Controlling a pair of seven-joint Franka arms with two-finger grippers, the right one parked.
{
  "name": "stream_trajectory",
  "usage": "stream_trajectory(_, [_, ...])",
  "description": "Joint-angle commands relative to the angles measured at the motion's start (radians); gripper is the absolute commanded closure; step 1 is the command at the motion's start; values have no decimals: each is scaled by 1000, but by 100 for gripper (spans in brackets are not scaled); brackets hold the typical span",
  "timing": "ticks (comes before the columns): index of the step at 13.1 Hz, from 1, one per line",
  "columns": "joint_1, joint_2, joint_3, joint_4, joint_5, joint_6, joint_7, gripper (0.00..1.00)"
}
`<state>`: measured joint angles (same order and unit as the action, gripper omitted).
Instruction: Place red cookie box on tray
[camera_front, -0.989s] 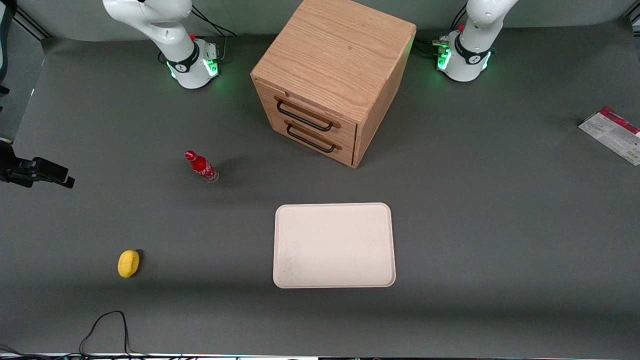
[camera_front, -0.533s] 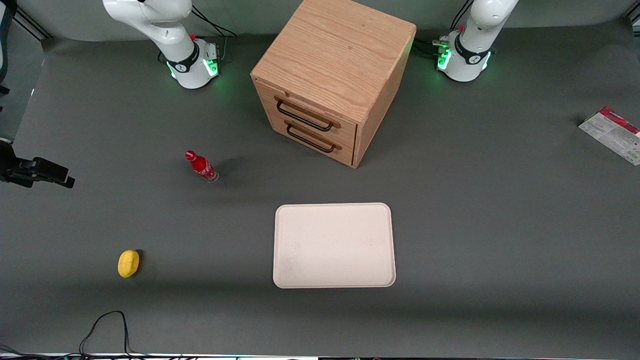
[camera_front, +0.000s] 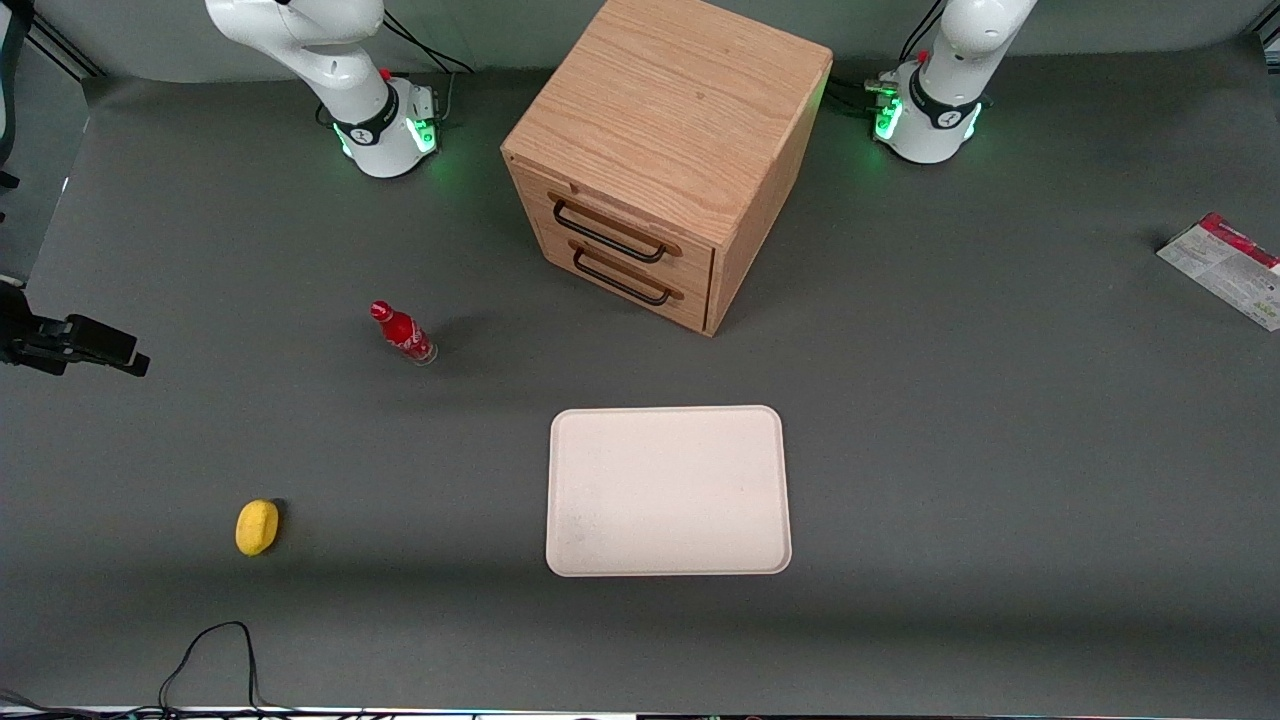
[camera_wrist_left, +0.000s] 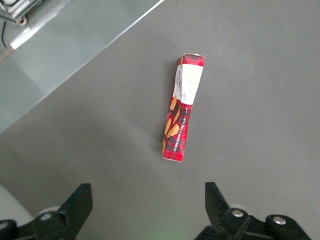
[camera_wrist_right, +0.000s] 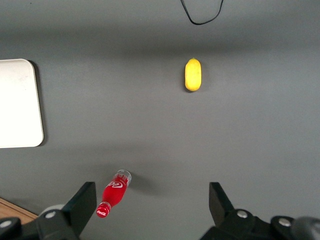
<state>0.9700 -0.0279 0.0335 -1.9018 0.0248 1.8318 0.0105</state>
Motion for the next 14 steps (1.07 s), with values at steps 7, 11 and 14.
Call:
stream_trajectory(7, [-50,78,-1,-253,-8,404,-66,0])
stream_trajectory(11, [-76,196,-3,-264,-9,550,-67,0])
stream_trajectory(14, [-77,262,-3,-264,-9,615,-67,0])
